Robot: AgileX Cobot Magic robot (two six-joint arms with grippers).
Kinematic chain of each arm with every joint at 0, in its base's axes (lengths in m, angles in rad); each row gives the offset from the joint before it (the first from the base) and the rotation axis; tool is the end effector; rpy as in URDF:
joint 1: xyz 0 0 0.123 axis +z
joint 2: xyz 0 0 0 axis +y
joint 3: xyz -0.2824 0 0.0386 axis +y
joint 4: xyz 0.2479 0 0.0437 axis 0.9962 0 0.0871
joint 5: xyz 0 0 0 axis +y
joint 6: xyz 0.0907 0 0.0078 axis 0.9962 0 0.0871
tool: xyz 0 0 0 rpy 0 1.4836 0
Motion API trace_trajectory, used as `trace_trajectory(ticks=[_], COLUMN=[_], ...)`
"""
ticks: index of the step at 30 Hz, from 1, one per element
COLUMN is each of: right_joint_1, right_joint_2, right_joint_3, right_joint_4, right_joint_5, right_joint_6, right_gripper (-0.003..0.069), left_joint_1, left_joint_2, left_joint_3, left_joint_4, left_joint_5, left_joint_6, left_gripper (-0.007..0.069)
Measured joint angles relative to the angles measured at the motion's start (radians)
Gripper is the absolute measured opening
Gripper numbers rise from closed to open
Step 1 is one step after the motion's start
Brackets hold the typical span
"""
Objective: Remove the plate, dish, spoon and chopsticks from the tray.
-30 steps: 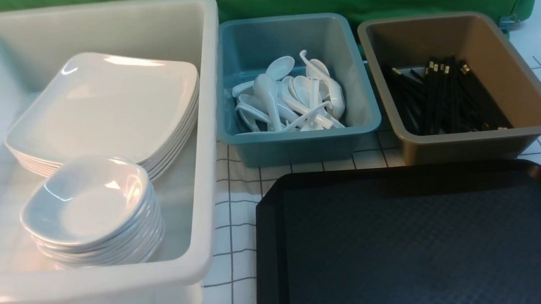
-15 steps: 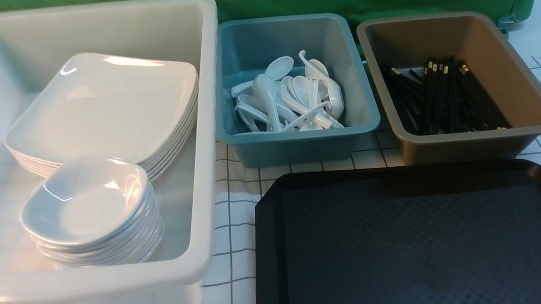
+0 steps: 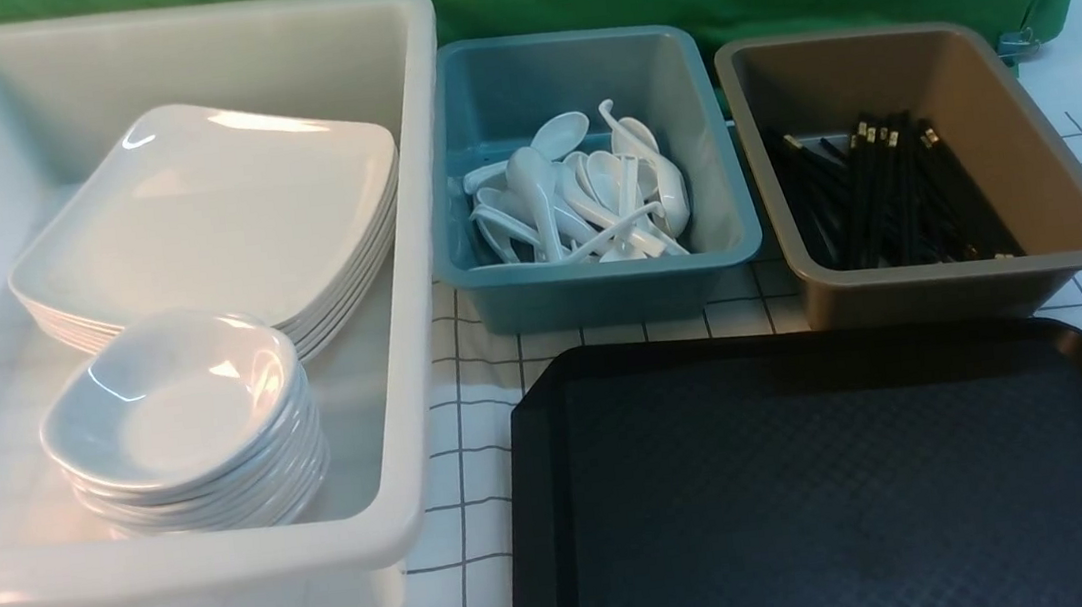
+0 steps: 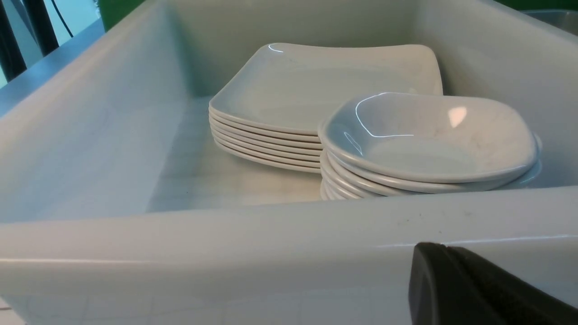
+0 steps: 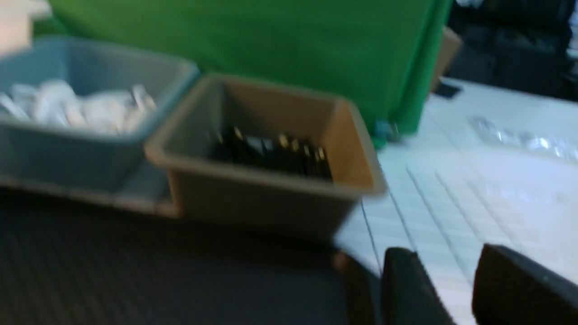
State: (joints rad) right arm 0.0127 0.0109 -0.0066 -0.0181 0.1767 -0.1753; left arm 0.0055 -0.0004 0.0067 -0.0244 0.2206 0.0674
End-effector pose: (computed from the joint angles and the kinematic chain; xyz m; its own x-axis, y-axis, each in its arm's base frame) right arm 0.0567 0.0004 0.1987 -0.0901 -0.1931 -0.9770 -0.0273 0.9811 -0.1914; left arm 0.0559 -0.0002 0.1908 -0.1391 0.0428 -0.9894 0.0059 0.9991 0.0424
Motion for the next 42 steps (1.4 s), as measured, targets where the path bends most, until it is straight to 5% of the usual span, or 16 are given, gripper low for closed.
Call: trace_trajectory(ticks=[42], right_joint_1=[0.000], right_joint_2=[-0.009], right_joint_3=[0.014], right_joint_4=[0.000], right_joint_5=[0.073], right_joint_6=[-0.004], right_gripper=[0.0241], left_joint_1=[0.000], left_joint_2=[-0.001], left_joint_3=[0.000], left_joint_4=[0.007], left_joint_5=[0.005], left_joint_6=[0.000], left_gripper=[0.0000])
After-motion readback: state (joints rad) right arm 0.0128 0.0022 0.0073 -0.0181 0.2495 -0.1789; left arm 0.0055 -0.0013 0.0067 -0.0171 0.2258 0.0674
